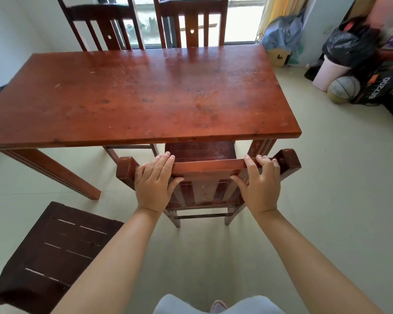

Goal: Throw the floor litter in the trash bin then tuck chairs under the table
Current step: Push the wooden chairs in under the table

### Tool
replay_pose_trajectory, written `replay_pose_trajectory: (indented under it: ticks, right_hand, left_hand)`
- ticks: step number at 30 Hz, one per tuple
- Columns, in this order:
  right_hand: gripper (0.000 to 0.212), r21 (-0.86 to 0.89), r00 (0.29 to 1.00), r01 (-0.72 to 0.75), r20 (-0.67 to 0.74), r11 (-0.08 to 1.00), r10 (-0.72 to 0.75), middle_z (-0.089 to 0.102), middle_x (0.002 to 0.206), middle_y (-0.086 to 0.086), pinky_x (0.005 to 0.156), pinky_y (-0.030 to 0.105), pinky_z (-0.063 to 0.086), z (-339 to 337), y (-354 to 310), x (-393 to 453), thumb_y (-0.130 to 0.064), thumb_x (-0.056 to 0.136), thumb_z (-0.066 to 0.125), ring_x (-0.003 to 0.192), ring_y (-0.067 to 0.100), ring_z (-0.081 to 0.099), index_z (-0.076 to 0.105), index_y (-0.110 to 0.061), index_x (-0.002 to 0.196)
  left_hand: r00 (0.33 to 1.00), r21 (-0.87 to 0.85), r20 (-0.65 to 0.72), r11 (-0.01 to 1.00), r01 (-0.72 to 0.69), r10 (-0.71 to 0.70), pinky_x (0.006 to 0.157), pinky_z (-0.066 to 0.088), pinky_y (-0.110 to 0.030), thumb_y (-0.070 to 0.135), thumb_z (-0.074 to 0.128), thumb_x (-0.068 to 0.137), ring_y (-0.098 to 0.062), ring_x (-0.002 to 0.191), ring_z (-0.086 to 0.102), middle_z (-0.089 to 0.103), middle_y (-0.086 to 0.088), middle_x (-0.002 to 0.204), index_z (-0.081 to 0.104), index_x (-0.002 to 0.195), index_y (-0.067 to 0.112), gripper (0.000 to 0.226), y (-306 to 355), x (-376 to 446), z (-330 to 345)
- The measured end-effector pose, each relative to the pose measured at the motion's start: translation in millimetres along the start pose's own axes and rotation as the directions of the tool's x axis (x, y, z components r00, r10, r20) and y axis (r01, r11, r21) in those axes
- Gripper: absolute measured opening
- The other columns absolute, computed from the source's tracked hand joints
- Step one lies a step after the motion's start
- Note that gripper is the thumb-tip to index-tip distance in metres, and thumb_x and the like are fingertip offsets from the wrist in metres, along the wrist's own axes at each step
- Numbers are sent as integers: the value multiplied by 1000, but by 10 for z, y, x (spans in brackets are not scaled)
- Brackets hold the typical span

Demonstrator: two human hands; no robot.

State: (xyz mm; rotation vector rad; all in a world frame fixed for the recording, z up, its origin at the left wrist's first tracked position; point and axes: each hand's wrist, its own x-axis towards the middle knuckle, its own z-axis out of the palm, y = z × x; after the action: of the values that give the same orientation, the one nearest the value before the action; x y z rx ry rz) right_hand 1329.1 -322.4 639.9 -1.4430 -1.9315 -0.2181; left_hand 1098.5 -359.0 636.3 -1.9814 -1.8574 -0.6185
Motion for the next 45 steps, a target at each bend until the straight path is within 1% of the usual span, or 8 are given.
replay_pose_trajectory:
  ticks: [4, 9, 23, 30, 34, 37, 41, 45]
  right_hand:
    - [60, -1, 999, 33, -32, 999, -33, 44, 102, 16, 78, 59, 47, 91, 21, 67, -30, 60, 79, 97, 32, 39, 50, -6, 107]
    - [62, -27, 999, 7, -40, 1000, -8, 63, 91, 27, 74, 58, 49, 162, -8, 232, -26, 57, 84, 96, 32, 39, 50, -5, 105]
    - [56, -75, 991, -94, 91, 993, 100, 62, 91, 30, 70, 59, 51, 102, -170, 265, -17, 55, 87, 86, 49, 58, 63, 4, 101]
    - [57, -38, 986, -109, 123, 993, 113, 61, 92, 30, 72, 59, 50, 31, -188, 272, -10, 52, 88, 86, 50, 57, 63, 4, 101]
    - [56, 18, 982, -117, 151, 993, 113, 59, 97, 32, 80, 62, 44, -53, -275, 302, -16, 56, 86, 91, 50, 54, 62, 4, 102]
    - [47, 160, 984, 15, 170, 987, -43, 60, 107, 27, 91, 66, 34, -74, -437, 295, -35, 73, 63, 104, 44, 51, 63, 0, 104]
    - [41, 515, 900, 174, 262, 839, -348, 63, 108, 22, 87, 64, 41, -46, -878, 106, -31, 74, 60, 107, 34, 50, 65, -1, 102]
    - [37, 728, 707, 221, 338, 649, -621, 65, 103, 22, 88, 48, 39, -70, -1286, -258, -27, 71, 65, 101, 26, 50, 67, 0, 96]
  left_hand:
    - [1000, 4, -15, 1000, -25, 25, 88, 33, -36, 48, 27, 93, -31, 98, 64, 68, -13, 108, 49, 113, 10, 48, -63, 90, 69]
    - [999, -7, -7, 999, -33, 33, 87, 33, -35, 48, 26, 93, -30, 96, 65, 69, -13, 107, 50, 112, 11, 48, -142, 268, 109]
    - [999, -136, 38, 991, 4, 2, 88, 31, -36, 37, 49, 80, -32, 99, 64, 69, -14, 106, 62, 107, 6, 43, -178, 304, 62]
    - [980, -138, 175, 983, 118, -93, 93, 37, -40, 31, 60, 73, -35, 101, 62, 68, -17, 107, 63, 107, 5, 43, -94, 325, -63]
    - [935, -175, 298, 952, 253, -193, 97, 33, -57, 15, 74, 71, -43, 116, 49, 58, -24, 121, 55, 118, 4, 52, 57, 324, -304]
    - [927, -182, 215, 920, 348, -308, 92, 40, -55, 12, 74, 71, -40, 111, 54, 61, -23, 117, 58, 114, 5, 46, 117, 97, -551]
    - [785, -200, 207, 760, 618, -584, 92, 40, -51, 28, 51, 78, -39, 106, 57, 62, -24, 113, 60, 110, 3, 41, 114, -646, -909]
    - [497, -144, 179, 477, 867, -849, 95, 28, -38, 28, 53, 76, -37, 110, 54, 61, -23, 116, 62, 109, 3, 43, 218, -1595, -1324]
